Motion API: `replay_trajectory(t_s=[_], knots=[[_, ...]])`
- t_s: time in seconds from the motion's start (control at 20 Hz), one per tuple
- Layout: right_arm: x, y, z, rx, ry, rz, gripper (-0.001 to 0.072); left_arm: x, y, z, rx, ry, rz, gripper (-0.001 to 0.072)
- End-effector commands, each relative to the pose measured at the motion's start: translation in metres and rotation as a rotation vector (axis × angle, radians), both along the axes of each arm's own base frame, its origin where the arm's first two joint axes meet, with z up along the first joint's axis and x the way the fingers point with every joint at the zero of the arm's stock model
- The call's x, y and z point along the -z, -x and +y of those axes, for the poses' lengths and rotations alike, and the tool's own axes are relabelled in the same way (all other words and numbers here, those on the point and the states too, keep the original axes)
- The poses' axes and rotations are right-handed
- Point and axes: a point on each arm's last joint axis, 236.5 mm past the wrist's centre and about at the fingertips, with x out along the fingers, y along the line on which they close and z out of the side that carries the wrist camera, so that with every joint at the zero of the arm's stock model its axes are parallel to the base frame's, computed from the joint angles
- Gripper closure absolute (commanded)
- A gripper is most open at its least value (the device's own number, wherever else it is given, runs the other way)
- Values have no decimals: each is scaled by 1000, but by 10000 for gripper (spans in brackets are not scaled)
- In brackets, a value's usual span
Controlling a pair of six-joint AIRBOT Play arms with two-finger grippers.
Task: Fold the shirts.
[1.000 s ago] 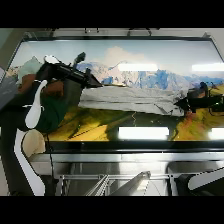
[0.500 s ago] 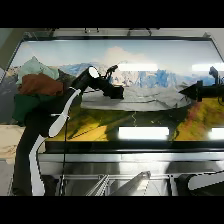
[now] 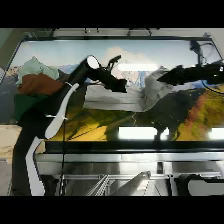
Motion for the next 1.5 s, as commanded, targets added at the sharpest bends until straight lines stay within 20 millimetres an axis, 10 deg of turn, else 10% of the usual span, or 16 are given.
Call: replay_trajectory(t_s=[0.0, 0.2, 0.3, 0.45, 0.65, 1.0, 1.05, 1.15, 1.45], knots=[[1, -20, 103, -15, 105, -200, 689, -90, 3, 72, -30, 26, -49, 709], [75, -7, 225, -198, 313, -272, 684, -145, -23, 163, -247, 62, -164, 708], [100, 23, 288, -348, 324, -285, 95, -147, -22, 193, -287, 51, -177, 708], [80, 45, 320, -454, 350, -375, 347, -137, -14, 216, -311, 36, -153, 708], [71, 13, 206, -322, 667, -224, 650, -118, -7, 224, -304, 25, -119, 708], [110, -18, 3, 35, 759, 305, 679, -104, 1, 215, -263, 20, -102, 708], [116, -22, -15, 110, 732, 370, 549, -104, 1, 218, -268, 20, -101, 708], [130, -24, -27, 174, 650, 460, 247, -104, -1, 220, -275, 19, -102, 708], [178, -23, 26, 79, 345, 603, 247, -104, -1, 218, -272, 20, -104, 708]])
